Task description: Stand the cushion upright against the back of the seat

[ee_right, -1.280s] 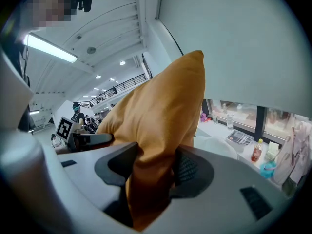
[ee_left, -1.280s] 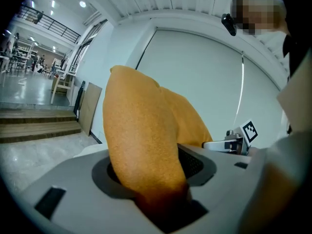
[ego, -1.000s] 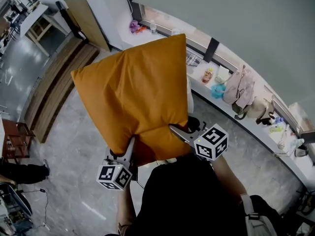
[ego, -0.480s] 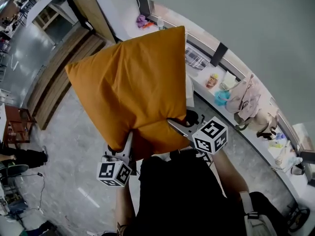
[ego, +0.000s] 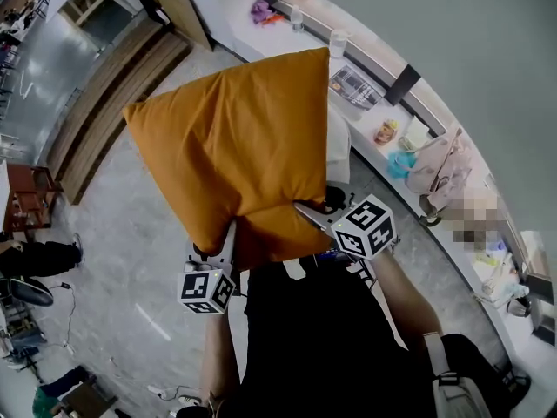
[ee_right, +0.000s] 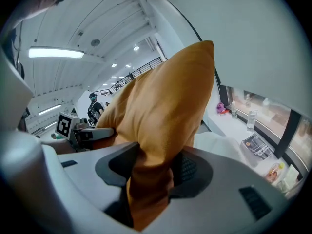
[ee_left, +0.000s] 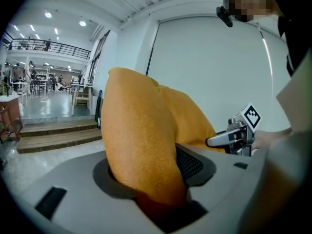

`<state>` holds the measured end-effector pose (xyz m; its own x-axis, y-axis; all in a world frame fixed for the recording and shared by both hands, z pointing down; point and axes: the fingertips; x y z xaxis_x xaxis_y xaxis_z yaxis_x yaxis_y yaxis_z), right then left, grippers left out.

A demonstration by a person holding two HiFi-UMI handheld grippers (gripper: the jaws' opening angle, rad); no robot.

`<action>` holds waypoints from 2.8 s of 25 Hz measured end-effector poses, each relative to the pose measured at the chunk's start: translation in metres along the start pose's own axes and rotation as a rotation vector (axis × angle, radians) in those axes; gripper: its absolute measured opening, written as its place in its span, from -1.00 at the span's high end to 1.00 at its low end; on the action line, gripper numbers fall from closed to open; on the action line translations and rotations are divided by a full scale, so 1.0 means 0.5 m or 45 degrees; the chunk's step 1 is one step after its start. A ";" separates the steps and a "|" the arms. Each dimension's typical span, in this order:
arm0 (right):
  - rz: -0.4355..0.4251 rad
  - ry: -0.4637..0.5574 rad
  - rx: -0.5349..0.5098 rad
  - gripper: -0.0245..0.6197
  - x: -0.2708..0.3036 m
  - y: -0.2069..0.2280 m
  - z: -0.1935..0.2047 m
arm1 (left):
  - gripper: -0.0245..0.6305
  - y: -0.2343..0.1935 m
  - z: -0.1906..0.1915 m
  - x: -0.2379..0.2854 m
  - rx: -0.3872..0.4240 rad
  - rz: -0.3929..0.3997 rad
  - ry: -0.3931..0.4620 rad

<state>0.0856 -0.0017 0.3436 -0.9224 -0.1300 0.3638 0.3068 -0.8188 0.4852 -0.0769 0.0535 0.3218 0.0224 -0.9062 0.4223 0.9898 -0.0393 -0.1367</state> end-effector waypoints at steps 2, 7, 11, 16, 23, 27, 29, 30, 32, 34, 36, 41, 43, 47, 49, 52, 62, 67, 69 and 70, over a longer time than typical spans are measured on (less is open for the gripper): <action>0.003 -0.026 0.015 0.27 0.022 0.007 0.009 | 0.16 -0.018 0.015 0.011 -0.016 -0.004 -0.023; 0.036 -0.061 0.011 0.27 0.104 0.013 0.001 | 0.16 -0.100 0.035 0.045 -0.050 0.007 -0.046; 0.074 -0.103 0.009 0.27 0.201 0.015 -0.008 | 0.16 -0.195 0.046 0.084 -0.026 0.015 -0.055; 0.133 -0.145 0.079 0.28 0.320 0.032 0.005 | 0.16 -0.307 0.074 0.146 0.056 0.076 -0.087; 0.224 -0.194 0.192 0.28 0.443 0.065 0.047 | 0.16 -0.418 0.127 0.233 0.081 0.171 -0.139; 0.279 -0.206 0.251 0.29 0.476 0.107 0.083 | 0.16 -0.436 0.176 0.283 0.087 0.211 -0.190; 0.298 -0.207 0.290 0.29 0.486 0.130 0.113 | 0.16 -0.436 0.205 0.308 0.104 0.229 -0.215; 0.304 -0.206 0.309 0.29 0.490 0.141 0.130 | 0.16 -0.435 0.220 0.320 0.115 0.235 -0.225; 0.313 -0.210 0.346 0.29 0.498 0.164 0.165 | 0.16 -0.431 0.252 0.341 0.139 0.237 -0.239; 0.317 -0.220 0.376 0.30 0.504 0.188 0.201 | 0.16 -0.426 0.286 0.362 0.160 0.228 -0.249; 0.318 -0.236 0.399 0.30 0.506 0.219 0.237 | 0.16 -0.415 0.324 0.385 0.174 0.217 -0.258; 0.314 -0.284 0.431 0.31 0.511 0.291 0.329 | 0.16 -0.391 0.430 0.439 0.170 0.204 -0.295; 0.308 -0.302 0.448 0.31 0.515 0.317 0.366 | 0.16 -0.384 0.471 0.456 0.169 0.186 -0.309; 0.301 -0.342 0.479 0.31 0.527 0.364 0.435 | 0.16 -0.375 0.553 0.484 0.150 0.151 -0.337; 0.296 -0.367 0.487 0.30 0.538 0.386 0.466 | 0.16 -0.374 0.591 0.501 0.157 0.148 -0.362; 0.296 -0.380 0.496 0.30 0.545 0.419 0.507 | 0.16 -0.368 0.635 0.529 0.169 0.143 -0.385; 0.329 -0.262 0.373 0.31 0.598 0.582 0.519 | 0.16 -0.372 0.660 0.689 0.274 0.110 -0.241; 0.338 -0.148 0.224 0.31 0.651 0.674 0.445 | 0.16 -0.403 0.601 0.793 0.304 0.063 -0.116; 0.337 -0.106 0.158 0.31 0.677 0.714 0.411 | 0.16 -0.419 0.575 0.837 0.308 0.044 -0.049; 0.334 -0.087 0.126 0.31 0.690 0.732 0.395 | 0.16 -0.427 0.561 0.858 0.323 0.038 -0.007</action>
<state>-0.0741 -0.2359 0.8038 -0.7915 -0.2896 0.5382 0.5574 -0.7032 0.4414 -0.2392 -0.2087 0.7837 0.0523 -0.9031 0.4262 0.9923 0.0950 0.0794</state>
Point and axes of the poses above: the fingertips, and each gripper's own axes: x forward along the fingers, y to its right, z out of its underside, and after that the axes turned 11 degrees about -z, right-handed
